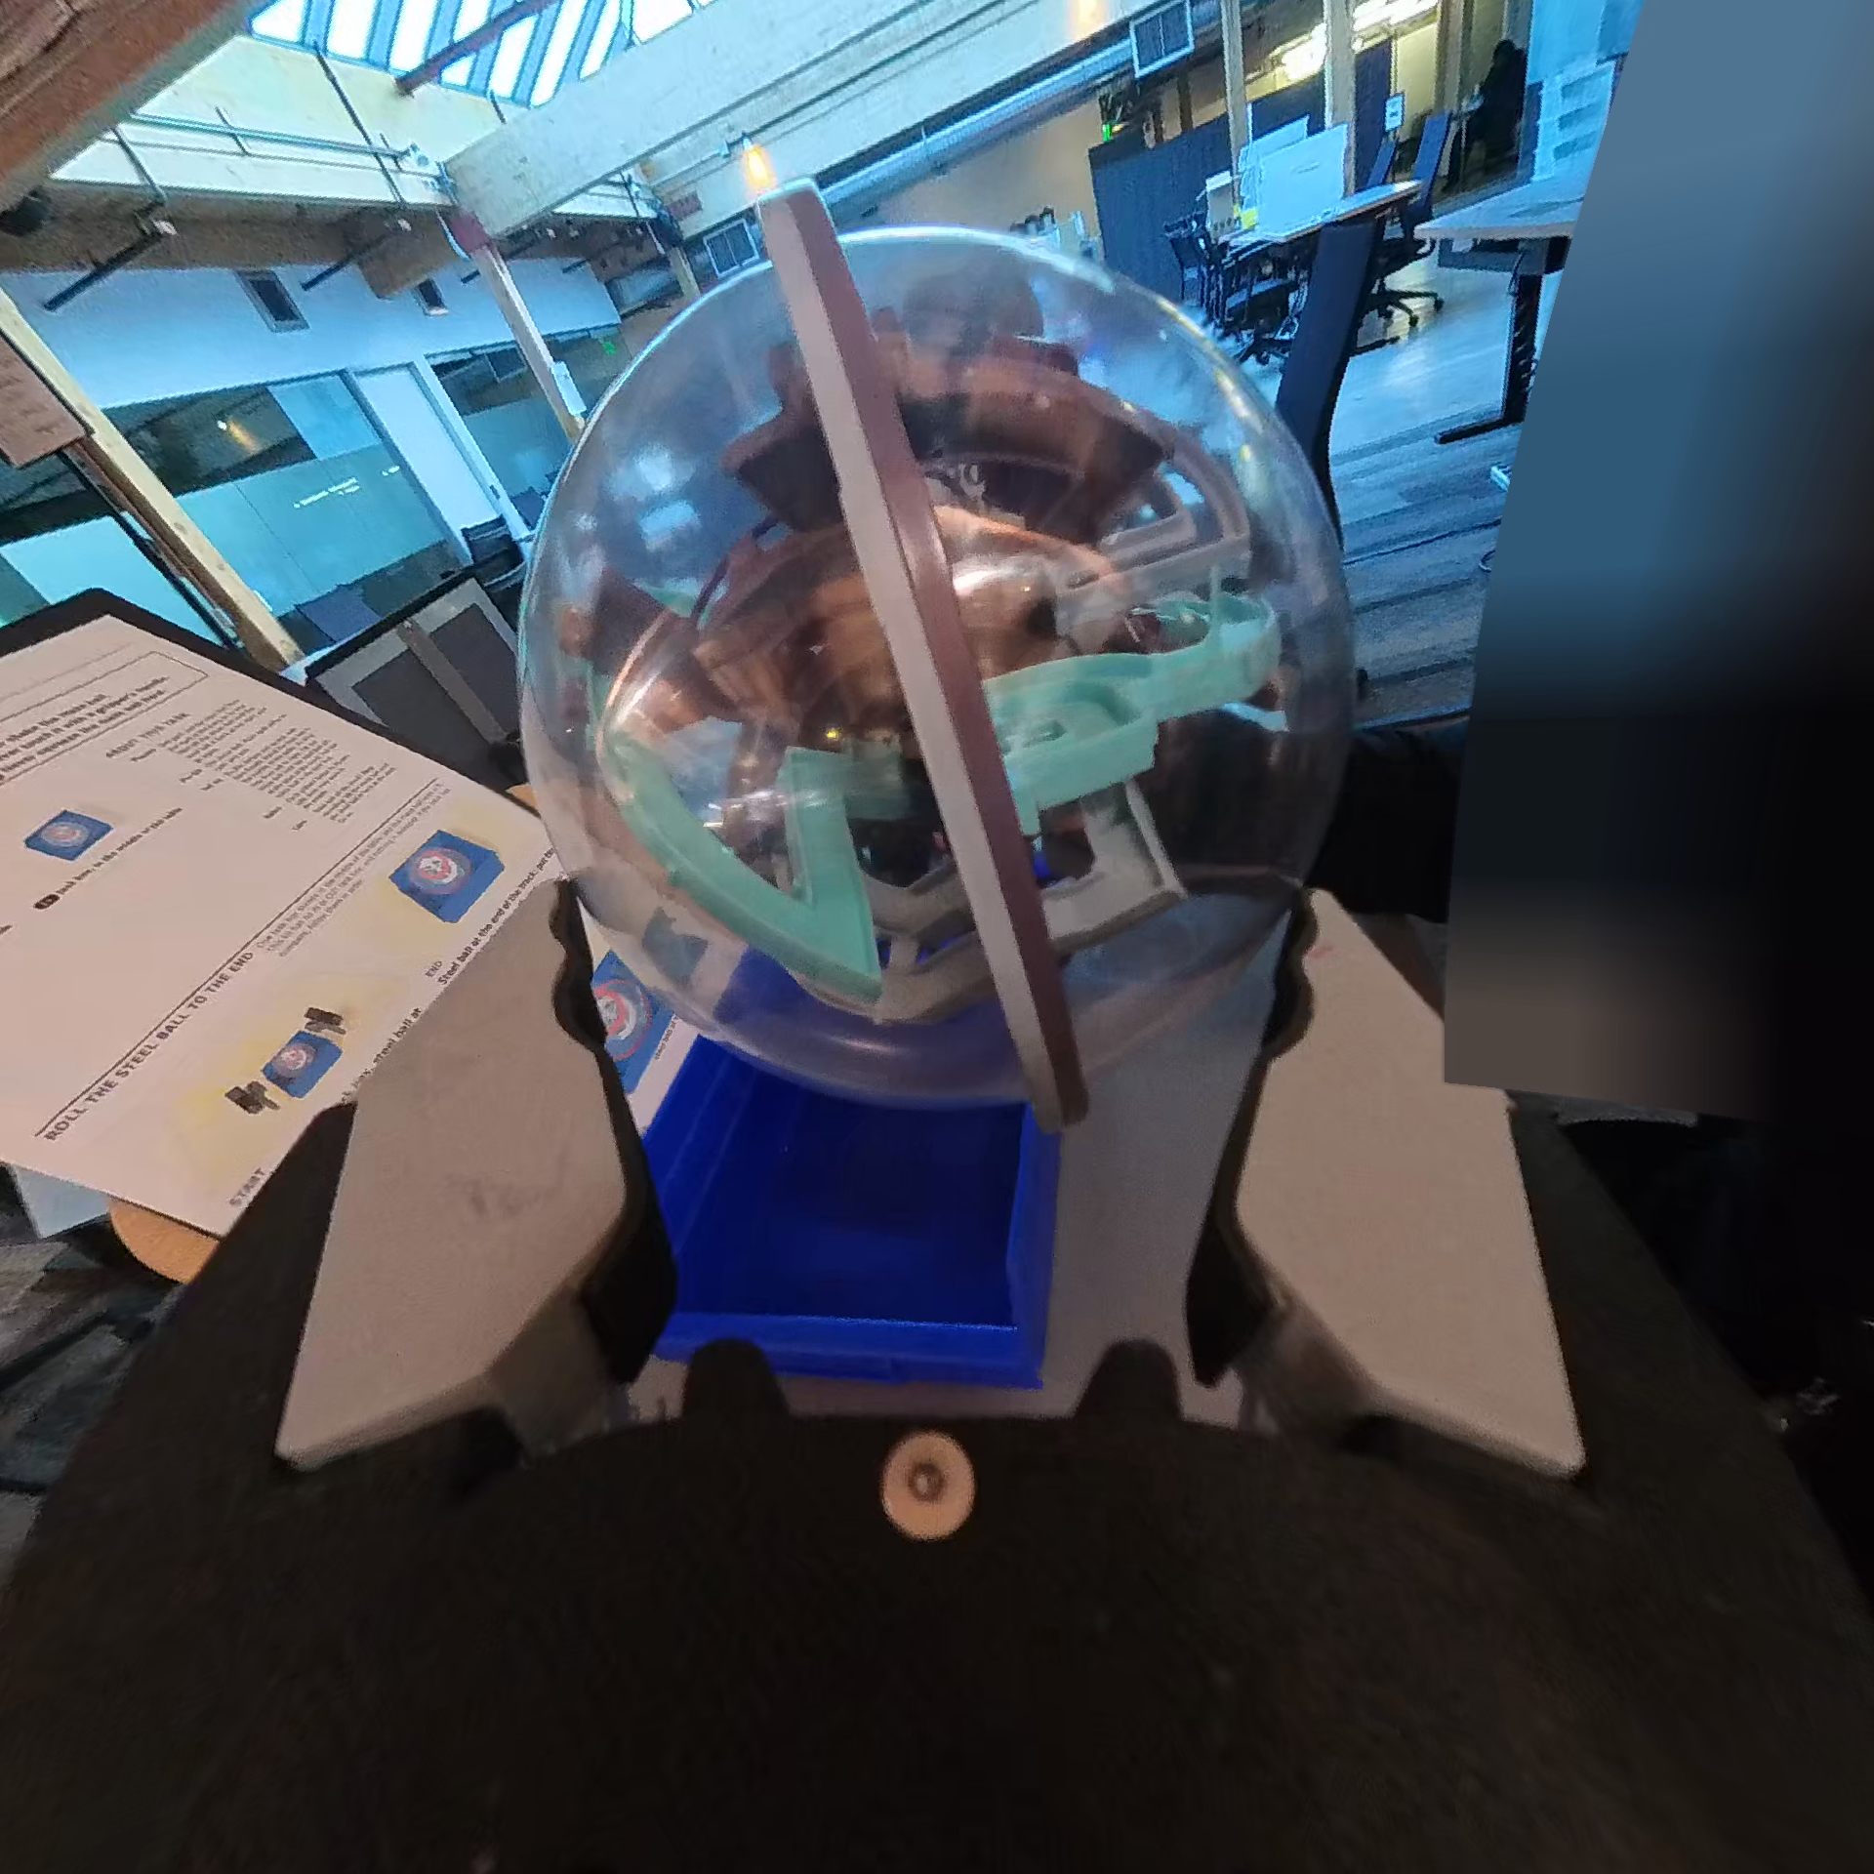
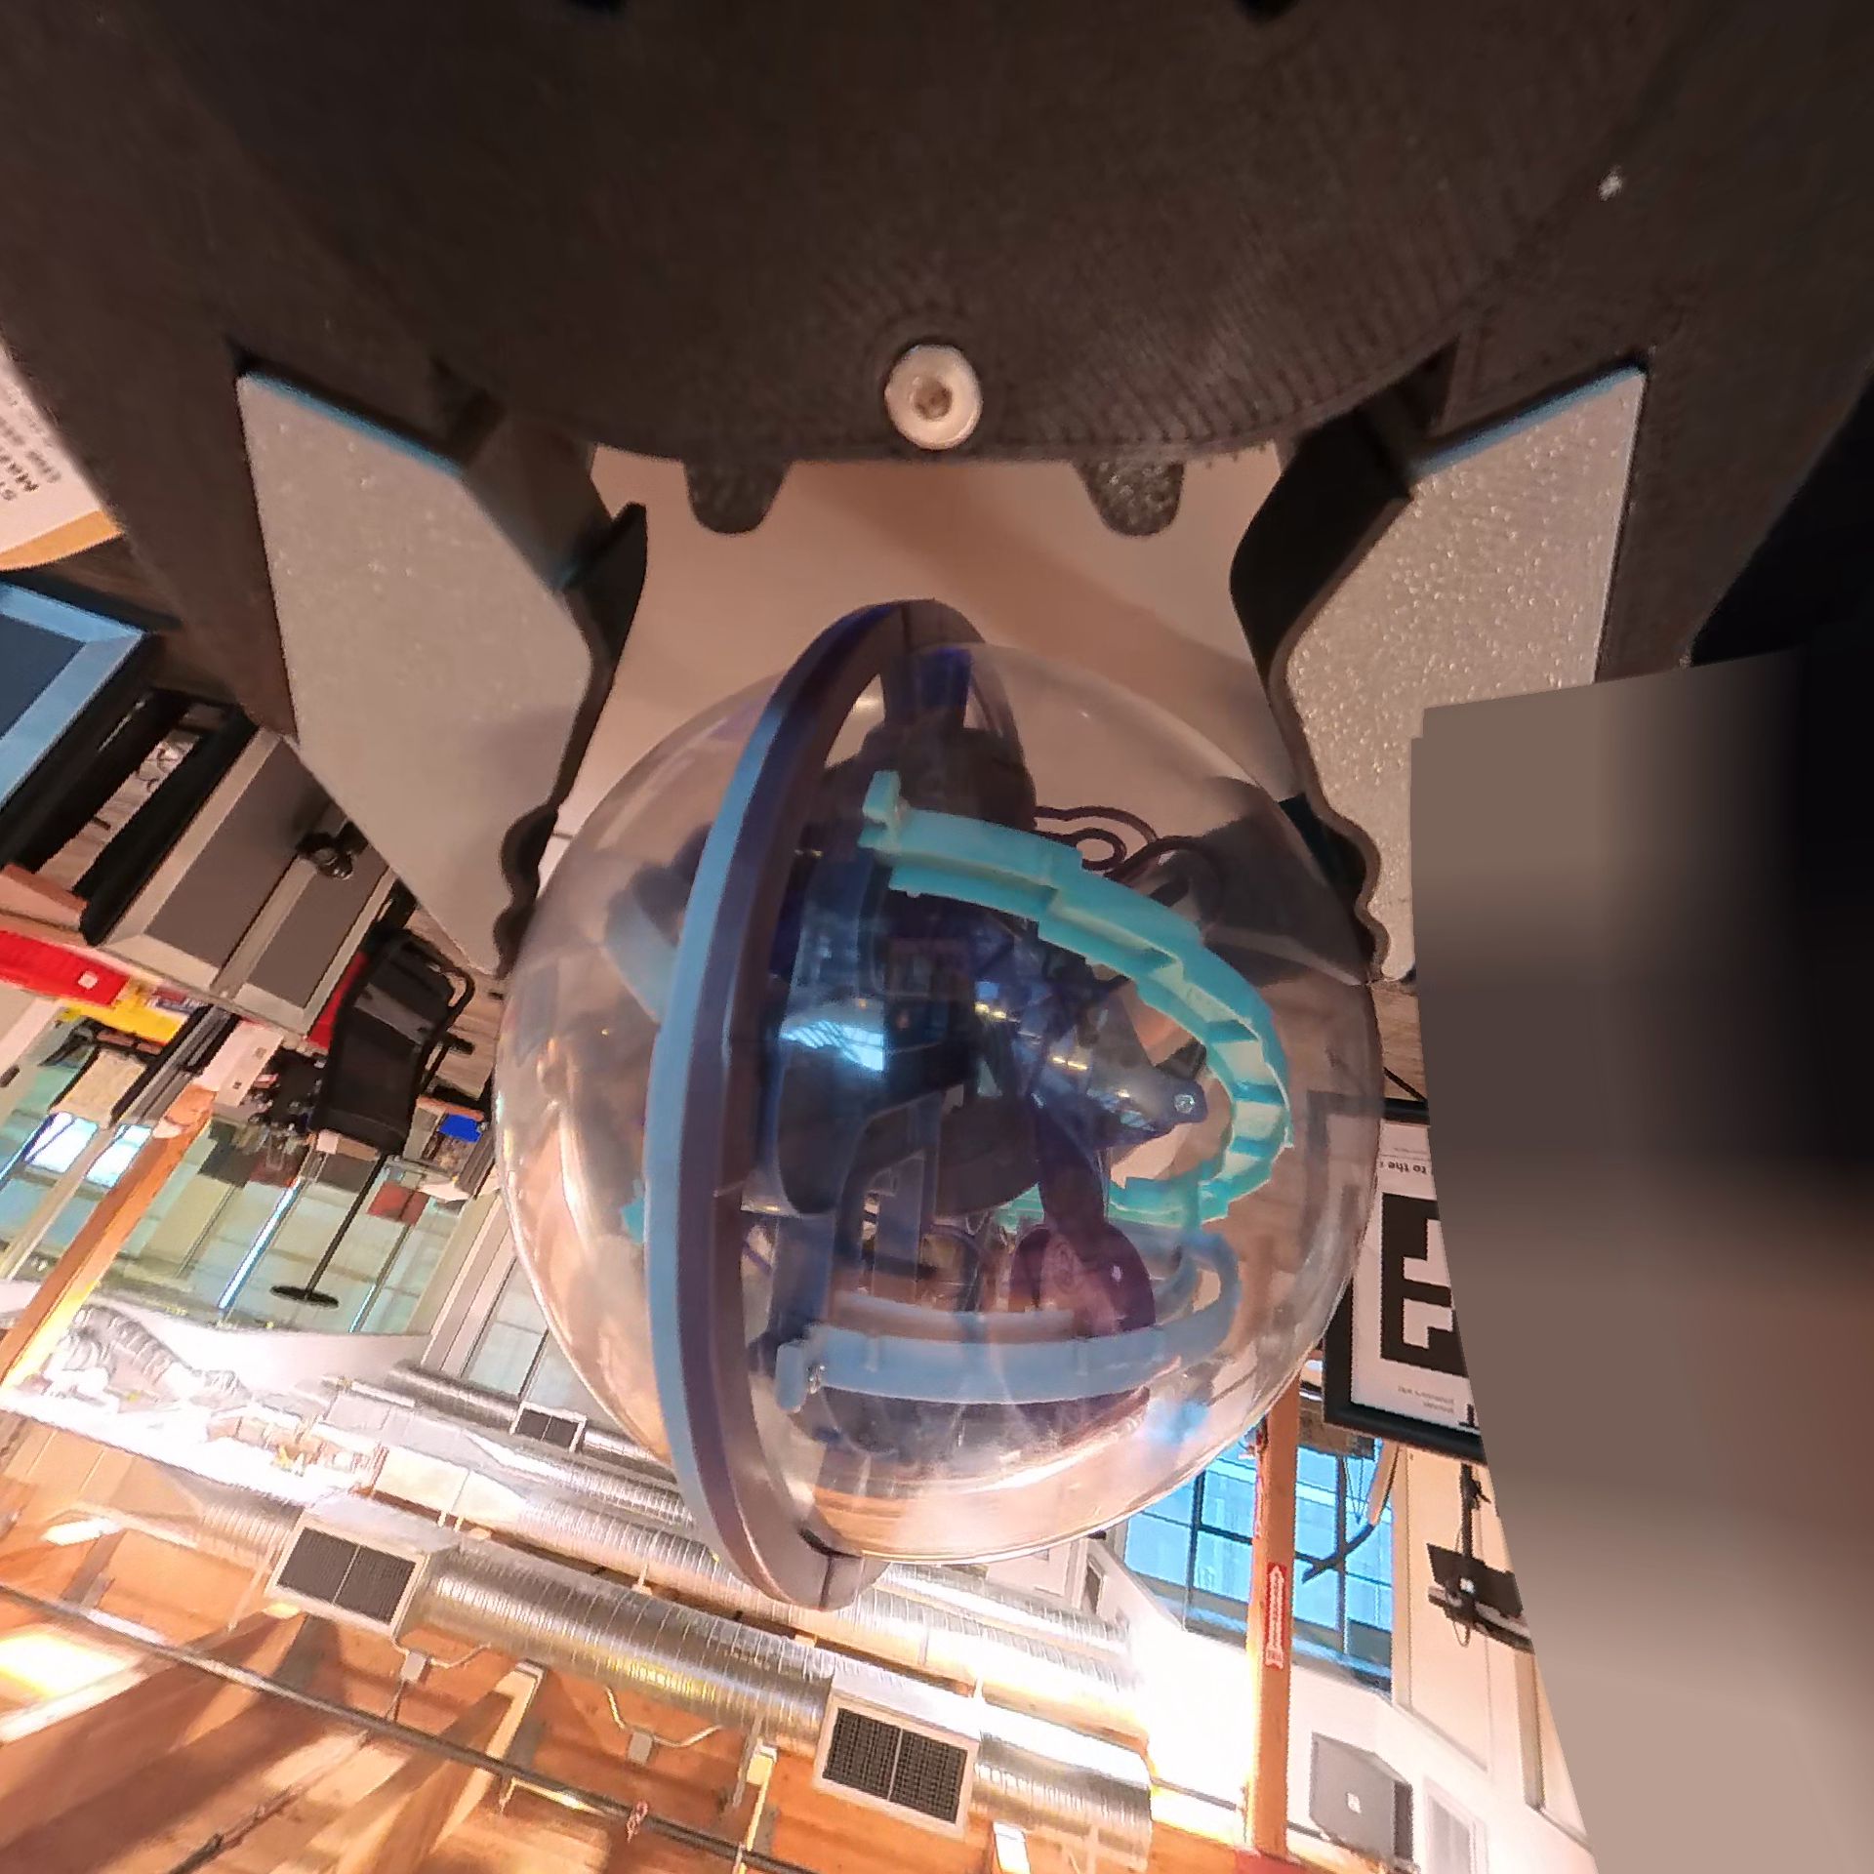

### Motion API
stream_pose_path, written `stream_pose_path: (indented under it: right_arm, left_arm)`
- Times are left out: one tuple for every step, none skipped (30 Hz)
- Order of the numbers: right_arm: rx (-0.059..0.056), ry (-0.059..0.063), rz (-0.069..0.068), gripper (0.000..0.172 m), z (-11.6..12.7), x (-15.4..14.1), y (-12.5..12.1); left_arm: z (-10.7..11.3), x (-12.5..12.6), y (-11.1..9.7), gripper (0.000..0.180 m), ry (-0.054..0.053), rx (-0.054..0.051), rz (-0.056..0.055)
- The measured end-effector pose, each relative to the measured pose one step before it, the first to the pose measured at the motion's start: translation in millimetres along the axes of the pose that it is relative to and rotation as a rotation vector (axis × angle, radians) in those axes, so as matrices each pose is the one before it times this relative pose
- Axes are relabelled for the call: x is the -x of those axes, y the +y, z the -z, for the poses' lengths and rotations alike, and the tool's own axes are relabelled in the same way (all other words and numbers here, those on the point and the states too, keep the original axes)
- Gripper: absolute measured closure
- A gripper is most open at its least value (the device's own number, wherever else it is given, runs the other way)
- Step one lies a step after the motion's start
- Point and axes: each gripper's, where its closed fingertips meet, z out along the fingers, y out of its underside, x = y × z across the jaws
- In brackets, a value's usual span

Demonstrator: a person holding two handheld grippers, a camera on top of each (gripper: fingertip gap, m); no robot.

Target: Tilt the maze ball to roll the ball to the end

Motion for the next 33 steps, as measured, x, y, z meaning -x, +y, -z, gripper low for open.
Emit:
stream_pose_path:
  right_arm:
    - [-0.0038, -0.0016, 0.0064, 0.022, 0.07, 0.5, -0.03]
    - [-0.0038, -0.0022, 0.0034, 0.022, 0.2, 0.23, -0.84]
    - [-0.0028, -0.0016, 0.0025, 0.022, 0.13, 0.36, -0.62]
    - [-0.003, -0.0003, 0.0036, 0.022, 0.25, -0.18, -0.69]
    - [-0.0022, 0.0006, 0.0035, 0.022, 0.98, -0.98, -1.0]
    - [0.0, 0.0005, 0.0012, 0.022, 0.61, -0.63, -0.79]
    - [-0.0001, 0.0, 0.0, 0.022, -0.16, -0.7, 0.41]
    - [-0.0036, -0.0003, -0.001, 0.022, -0.58, -0.87, 0.23]
    - [-0.0051, -0.001, -0.0021, 0.022, 0.25, -1.0, 0.09]
    - [-0.003, -0.0015, -0.003, 0.022, 1.01, -0.19, -0.41]
    - [-0.0001, -0.0015, -0.0037, 0.022, 0.87, 0.1, 0.08]
    - [0.0013, -0.0011, -0.0051, 0.022, 0.18, 0.17, 0.26]
    - [-0.0007, -0.0012, -0.0072, 0.022, -1.62, 0.22, 0.43]
    - [-0.0032, -0.0022, -0.0077, 0.022, -1.24, 0.07, -0.12]
    - [-0.0038, -0.003, -0.0065, 0.022, -0.34, -0.5, -0.19]
    - [-0.0023, -0.0032, -0.0053, 0.022, -0.12, -0.43, 0.28]
    - [-0.0002, -0.0029, -0.0049, 0.022, 0.22, 0.15, 0.49]
    - [0.001, -0.0027, -0.0058, 0.022, -0.48, 0.21, 0.66]
    - [0.0014, -0.0025, -0.0067, 0.022, -0.94, 0.45, 0.83]
    - [0.0008, -0.0023, -0.0083, 0.022, -0.18, 0.99, 0.95]
    - [-0.0012, -0.003, -0.0137, 0.022, -0.38, 3.26, 1.73]
    - [-0.003, -0.0032, -0.0161, 0.021, -0.51, 1.62, 1.46]
    - [-0.0055, -0.0029, -0.0153, 0.022, 0.01, -0.17, 0.38]
    - [-0.0055, -0.0021, -0.0139, 0.022, 0.2, -0.19, 0.2]
    - [-0.0027, -0.0014, -0.0129, 0.022, -0.58, -0.43, 0.2]
    - [-0.0003, -0.0012, -0.0119, 0.022, -0.43, 0.06, 0.65]
    - [0.0003, -0.001, -0.0116, 0.022, -0.38, 0.18, 0.39]
    - [-0.0004, -0.0007, -0.0123, 0.022, -0.1, 0.23, 0.55]
    - [-0.0011, -0.0002, -0.0142, 0.022, 0.05, 0.01, 1.14]
    - [0.0003, 0.0004, -0.0156, 0.022, 0.15, -0.33, 1.65]
    - [0.0012, 0.0011, -0.0151, 0.021, 0.01, 0.16, 2.14]
    - [-0.0002, 0.0021, -0.0155, 0.021, -0.7, 0.49, 2.41]
    - [-0.0006, 0.0027, -0.0176, 0.021, -0.49, 0.6, 2.52]
  left_arm:
    - [-0.31, -0.13, -0.26, 0.049, -0.0023, 0.0039, -0.007]
    - [-0.37, -0.13, -0.63, 0.049, -0.0022, 0.0021, -0.0035]
    - [-0.27, -0.06, -0.38, 0.049, -0.0012, 0.0015, -0.0023]
    - [-0.21, -0.01, -0.32, 0.049, -0.0001, 0.0009, -0.0034]
    - [-0.22, 0.12, 0.04, 0.049, 0.0003, 0.0015, -0.0033]
    - [-0.17, 0.32, 0.13, 0.049, 0.0003, 0.0019, -0.001]
    - [-0.32, 0.38, -0.11, 0.049, -0.0001, 0.0007, 0.0005]
    - [-0.36, 0.26, -0.16, 0.049, -0.0006, 0.0001, 0.0007]
    - [-0.4, 0.26, -0.07, 0.049, -0.0009, 0.0006, 0.0021]
    - [-0.13, 0.12, 0.24, 0.049, -0.0011, 0.0023, 0.0025]
    - [0.14, 0.1, 0.63, 0.049, -0.0013, 0.0043, 0.0027]
    - [0.34, 0.19, 0.53, 0.049, -0.0009, 0.0043, 0.0048]
    - [0.3, 0.17, 0.27, 0.049, -0.0012, 0.0028, 0.0071]
    - [0.39, 0.04, -0.14, 0.049, -0.0021, 0.002, 0.0073]
    - [0.49, 0.0, -0.4, 0.049, -0.003, 0.0015, 0.0052]
    - [0.48, -0.27, -0.51, 0.049, -0.0029, 0.0015, 0.0041]
    - [0.5, -0.27, -0.59, 0.049, -0.0027, 0.0016, 0.004]
    - [0.55, -0.31, -0.85, 0.049, -0.0023, 0.0017, 0.0051]
    - [0.59, -0.44, -0.94, 0.049, -0.0021, 0.0011, 0.0056]
    - [0.67, -0.35, -1.07, 0.049, -0.0021, 0.0004, 0.007]
    - [0.6, -0.17, -1.19, 0.049, -0.0025, 0.0001, 0.0116]
    - [0.67, -0.08, -1.21, 0.049, -0.0032, -0.0004, 0.0137]
    - [0.59, -0.19, -1.27, 0.049, -0.003, -0.003, 0.0139]
    - [0.79, -0.27, -0.88, 0.049, -0.002, -0.0041, 0.0129]
    - [0.7, -0.27, -0.21, 0.049, -0.0013, -0.0014, 0.013]
    - [0.75, -0.47, 0.35, 0.049, -0.0015, 0.0003, 0.0119]
    - [0.44, -0.55, 0.84, 0.049, -0.0017, 0.0006, 0.0113]
    - [0.46, -0.68, 1.25, 0.049, -0.0016, -0.001, 0.0128]
    - [0.19, -0.76, 1.69, 0.049, -0.0012, -0.003, 0.0155]
    - [0.06, -0.95, 2.44, 0.049, -0.0006, -0.0018, 0.0175]
    - [-0.07, -1.06, 3.08, 0.049, -0.0004, 0.0004, 0.0157]
    - [-0.15, -1.15, 3.18, 0.049, 0.0008, -0.0012, 0.016]
    - [-0.23, -1.12, 3.14, 0.049, 0.0016, -0.0016, 0.0186]
